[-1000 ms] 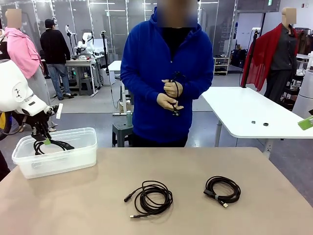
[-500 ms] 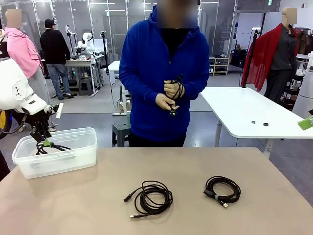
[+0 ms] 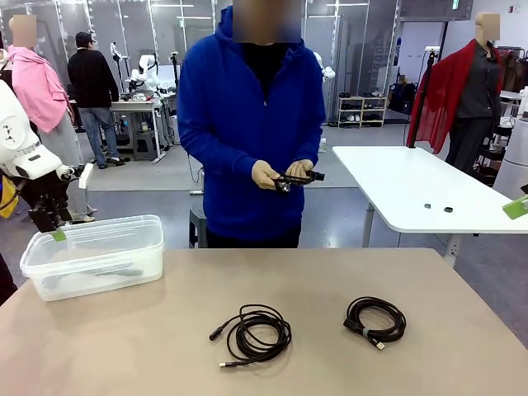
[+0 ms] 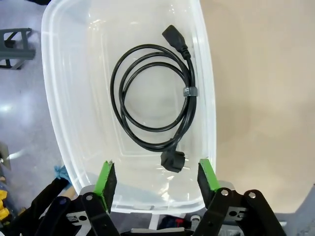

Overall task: Organize and store the cables.
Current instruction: Place the Power Cable into the Organizing box.

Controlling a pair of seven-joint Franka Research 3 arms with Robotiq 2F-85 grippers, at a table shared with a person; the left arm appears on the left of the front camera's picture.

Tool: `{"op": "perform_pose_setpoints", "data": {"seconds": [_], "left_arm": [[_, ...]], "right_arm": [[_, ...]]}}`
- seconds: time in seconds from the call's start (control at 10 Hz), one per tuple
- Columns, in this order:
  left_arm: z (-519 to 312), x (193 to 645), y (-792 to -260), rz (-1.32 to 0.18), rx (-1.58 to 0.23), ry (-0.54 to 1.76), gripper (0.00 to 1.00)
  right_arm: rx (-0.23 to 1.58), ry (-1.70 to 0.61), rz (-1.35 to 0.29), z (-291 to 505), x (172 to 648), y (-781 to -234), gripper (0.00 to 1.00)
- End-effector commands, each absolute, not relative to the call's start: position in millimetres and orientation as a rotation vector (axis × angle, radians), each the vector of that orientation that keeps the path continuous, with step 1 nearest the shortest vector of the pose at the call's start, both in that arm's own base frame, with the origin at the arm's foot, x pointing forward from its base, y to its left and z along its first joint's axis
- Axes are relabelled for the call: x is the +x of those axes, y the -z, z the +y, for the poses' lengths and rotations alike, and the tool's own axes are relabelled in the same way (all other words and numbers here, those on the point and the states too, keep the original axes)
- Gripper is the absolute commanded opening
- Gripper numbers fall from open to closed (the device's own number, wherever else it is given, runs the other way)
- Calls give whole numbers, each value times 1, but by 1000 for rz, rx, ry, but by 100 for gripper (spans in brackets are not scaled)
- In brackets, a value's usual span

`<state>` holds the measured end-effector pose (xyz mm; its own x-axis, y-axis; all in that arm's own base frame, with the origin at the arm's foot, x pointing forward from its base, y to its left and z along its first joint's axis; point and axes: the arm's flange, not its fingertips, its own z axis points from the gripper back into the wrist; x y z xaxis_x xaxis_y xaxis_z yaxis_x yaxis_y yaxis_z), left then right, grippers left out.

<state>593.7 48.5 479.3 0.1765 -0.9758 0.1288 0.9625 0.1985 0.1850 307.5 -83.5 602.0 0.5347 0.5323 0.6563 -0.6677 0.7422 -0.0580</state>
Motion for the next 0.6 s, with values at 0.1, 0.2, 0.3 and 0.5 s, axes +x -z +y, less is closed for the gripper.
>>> {"op": "perform_pose_setpoints", "data": {"seconds": [0.1, 0.2, 0.3, 0.5], "left_arm": [[54, 592, -479, -206, 70, 1423, 95], [53, 592, -480, -200, 74, 1432, 100], [54, 592, -481, -199, 74, 1439, 100], [54, 591, -482, -197, 69, 1447, 100]], "right_arm": [[214, -727, -708, -85, 307, -601, 100], [214, -727, -708, -85, 307, -601, 100], [214, -727, -708, -85, 307, -601, 100], [214, -727, -708, -85, 307, -601, 100]]}}
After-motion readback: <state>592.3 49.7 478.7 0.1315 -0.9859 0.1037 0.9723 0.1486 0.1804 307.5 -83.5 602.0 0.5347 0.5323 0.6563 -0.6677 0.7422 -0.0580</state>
